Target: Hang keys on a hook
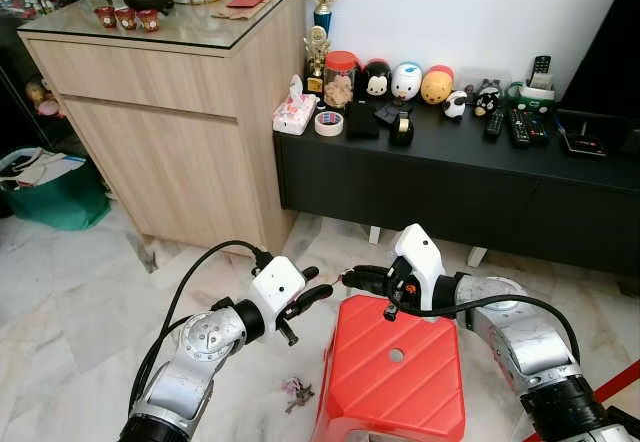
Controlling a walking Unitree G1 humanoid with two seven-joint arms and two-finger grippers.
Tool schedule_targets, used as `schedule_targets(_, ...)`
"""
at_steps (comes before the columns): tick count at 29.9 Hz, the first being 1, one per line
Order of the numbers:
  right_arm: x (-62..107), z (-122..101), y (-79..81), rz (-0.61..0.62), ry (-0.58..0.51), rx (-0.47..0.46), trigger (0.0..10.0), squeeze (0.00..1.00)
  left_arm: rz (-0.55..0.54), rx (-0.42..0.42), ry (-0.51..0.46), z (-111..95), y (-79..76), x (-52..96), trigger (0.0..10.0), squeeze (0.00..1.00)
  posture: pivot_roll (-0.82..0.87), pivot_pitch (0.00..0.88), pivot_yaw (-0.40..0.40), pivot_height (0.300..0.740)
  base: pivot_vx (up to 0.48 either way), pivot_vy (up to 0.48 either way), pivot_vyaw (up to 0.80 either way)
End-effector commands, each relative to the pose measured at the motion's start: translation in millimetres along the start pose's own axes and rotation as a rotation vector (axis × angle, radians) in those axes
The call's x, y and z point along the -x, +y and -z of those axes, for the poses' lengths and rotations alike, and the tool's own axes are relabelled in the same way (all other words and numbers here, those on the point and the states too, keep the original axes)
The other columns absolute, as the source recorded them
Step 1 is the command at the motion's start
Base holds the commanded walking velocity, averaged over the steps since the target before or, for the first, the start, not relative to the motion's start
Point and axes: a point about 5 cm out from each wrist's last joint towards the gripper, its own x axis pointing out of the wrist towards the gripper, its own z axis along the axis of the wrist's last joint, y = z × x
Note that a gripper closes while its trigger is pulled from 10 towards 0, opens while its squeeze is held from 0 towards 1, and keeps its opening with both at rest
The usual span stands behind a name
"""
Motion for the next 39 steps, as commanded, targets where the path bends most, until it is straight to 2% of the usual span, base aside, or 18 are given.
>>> schedule_targets(1, 0.2, -10.2, 0.8, -0.007, -0.012, 0.041, 10.0, 0.00, 0.020, -0.004, -0.012, -4.2, -2.0, -1.6, 10.0, 0.00, -0.04, 0.000, -0.026, 0.734, 0.000, 0.000, 0.00)
schedule_targets(9, 0.7, -20.1, 3.7, -0.019, -0.040, 0.066, 10.0, 0.00, 0.018, -0.005, -0.016, -5.0, -1.6, -3.3, 10.0, 0.00, -0.04, 0.000, -0.026, 0.734, 0.000, 0.000, 0.00)
schedule_targets(33, -0.7, -18.5, 9.8, -0.056, -0.034, 0.074, 10.0, 0.00, -0.032, -0.015, -0.024, -6.3, 3.0, -9.3, 10.0, 0.00, -0.04, 0.000, -0.028, 0.734, 0.000, 0.000, 0.00)
schedule_targets(34, -0.8, -18.5, 9.8, -0.056, -0.034, 0.074, 10.0, 0.00, -0.032, -0.014, -0.024, -6.3, 2.9, -9.4, 9.1, 0.00, -0.04, 0.000, -0.028, 0.734, 0.000, 0.000, 0.00)
schedule_targets(35, -0.8, -18.5, 9.8, -0.057, -0.034, 0.073, 10.0, 0.00, -0.036, -0.015, -0.025, -6.5, 3.2, -9.8, 6.9, 0.00, -0.04, 0.000, -0.028, 0.734, 0.000, 0.000, 0.00)
schedule_targets(37, -0.8, -18.4, 9.7, -0.058, -0.034, 0.072, 10.0, 0.00, -0.041, -0.015, -0.027, -6.8, 3.6, -10.4, 6.8, 0.00, -0.03, 0.000, -0.028, 0.734, 0.000, 0.000, 0.00)
schedule_targets(38, -1.1, -18.3, 9.6, -0.058, -0.034, 0.072, 10.0, 0.00, -0.041, -0.014, -0.027, -6.8, 3.7, -10.5, 3.2, 0.00, -0.04, 0.000, -0.028, 0.734, 0.000, 0.000, 0.00)
schedule_targets(39, -1.2, -18.2, 9.5, -0.058, -0.034, 0.071, 10.0, 0.00, -0.042, -0.014, -0.027, -6.8, 3.7, -10.5, 2.9, 0.00, -0.04, 0.000, -0.028, 0.734, 0.000, 0.000, 0.00)
